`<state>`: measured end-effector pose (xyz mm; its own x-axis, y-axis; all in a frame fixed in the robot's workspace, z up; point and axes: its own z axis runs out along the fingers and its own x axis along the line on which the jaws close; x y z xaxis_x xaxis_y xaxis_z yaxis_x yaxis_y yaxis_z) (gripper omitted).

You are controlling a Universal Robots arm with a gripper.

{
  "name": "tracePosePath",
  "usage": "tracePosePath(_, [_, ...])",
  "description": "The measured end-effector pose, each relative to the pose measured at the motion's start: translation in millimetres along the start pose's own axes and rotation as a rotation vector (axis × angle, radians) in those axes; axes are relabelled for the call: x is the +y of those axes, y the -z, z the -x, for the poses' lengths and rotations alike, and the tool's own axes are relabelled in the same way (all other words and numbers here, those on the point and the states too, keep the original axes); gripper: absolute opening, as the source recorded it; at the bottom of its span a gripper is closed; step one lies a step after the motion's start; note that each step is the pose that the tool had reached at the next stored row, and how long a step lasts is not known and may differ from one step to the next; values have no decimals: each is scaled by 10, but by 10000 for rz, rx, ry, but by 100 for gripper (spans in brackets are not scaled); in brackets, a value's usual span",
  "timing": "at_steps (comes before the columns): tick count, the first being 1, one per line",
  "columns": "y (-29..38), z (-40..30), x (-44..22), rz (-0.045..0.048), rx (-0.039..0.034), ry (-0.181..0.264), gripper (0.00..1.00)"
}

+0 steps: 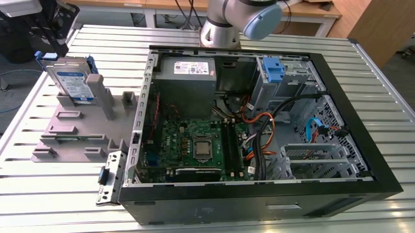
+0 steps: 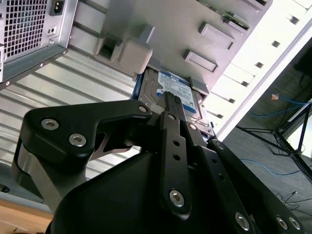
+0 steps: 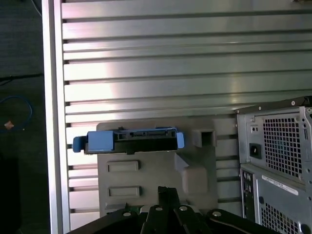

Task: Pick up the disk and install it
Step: 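Reach for the disk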

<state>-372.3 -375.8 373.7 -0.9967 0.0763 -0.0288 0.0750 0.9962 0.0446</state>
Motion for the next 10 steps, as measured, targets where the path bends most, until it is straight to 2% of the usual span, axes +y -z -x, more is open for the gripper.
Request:
tracePosePath(6, [-36,-55,137,0,0,0,11])
tracePosePath(10, [-67,-121,209,1,-1,1,11])
